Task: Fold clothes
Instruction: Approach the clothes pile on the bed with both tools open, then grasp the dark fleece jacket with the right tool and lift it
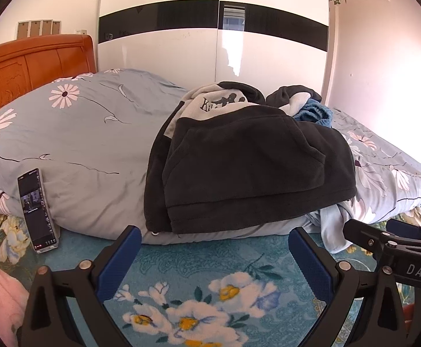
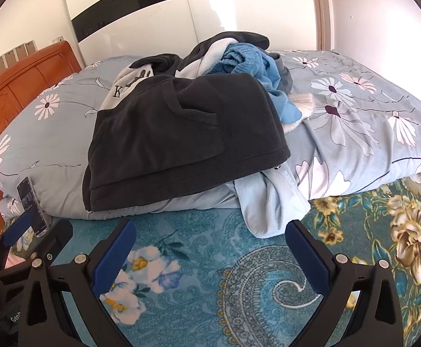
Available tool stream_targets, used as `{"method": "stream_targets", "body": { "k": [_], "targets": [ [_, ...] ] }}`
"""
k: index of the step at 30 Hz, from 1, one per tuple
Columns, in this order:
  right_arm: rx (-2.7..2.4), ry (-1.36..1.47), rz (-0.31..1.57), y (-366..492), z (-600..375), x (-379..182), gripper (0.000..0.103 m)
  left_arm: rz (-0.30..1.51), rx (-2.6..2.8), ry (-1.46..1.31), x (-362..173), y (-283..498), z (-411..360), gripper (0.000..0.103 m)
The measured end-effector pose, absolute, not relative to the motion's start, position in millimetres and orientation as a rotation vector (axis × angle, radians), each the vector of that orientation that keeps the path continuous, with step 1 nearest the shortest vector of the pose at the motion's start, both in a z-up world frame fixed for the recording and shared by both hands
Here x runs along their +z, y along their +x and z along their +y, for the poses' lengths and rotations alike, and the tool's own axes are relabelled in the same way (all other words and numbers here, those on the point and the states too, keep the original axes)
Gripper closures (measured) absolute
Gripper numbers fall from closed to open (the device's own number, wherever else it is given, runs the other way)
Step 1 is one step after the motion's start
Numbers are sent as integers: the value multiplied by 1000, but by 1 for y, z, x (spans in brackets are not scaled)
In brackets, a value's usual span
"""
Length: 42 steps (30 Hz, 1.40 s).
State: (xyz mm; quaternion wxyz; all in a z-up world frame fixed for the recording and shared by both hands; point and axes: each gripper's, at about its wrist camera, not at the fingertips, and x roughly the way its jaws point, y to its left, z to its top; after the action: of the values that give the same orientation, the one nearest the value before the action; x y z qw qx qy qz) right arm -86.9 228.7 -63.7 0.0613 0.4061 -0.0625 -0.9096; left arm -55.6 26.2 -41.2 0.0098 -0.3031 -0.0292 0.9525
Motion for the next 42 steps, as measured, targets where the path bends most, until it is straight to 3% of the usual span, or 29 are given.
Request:
{"method": "stream_targets", "body": {
  "k": [27, 42],
  "targets": [
    [-2679, 1252, -207, -128, 210, -75, 0, -63, 2973, -896, -48, -90, 8, 0],
    [-2690, 1182, -98, -144, 201, -57, 0, -57, 2982, -926, -61, -97, -10, 0]
  ]
}}
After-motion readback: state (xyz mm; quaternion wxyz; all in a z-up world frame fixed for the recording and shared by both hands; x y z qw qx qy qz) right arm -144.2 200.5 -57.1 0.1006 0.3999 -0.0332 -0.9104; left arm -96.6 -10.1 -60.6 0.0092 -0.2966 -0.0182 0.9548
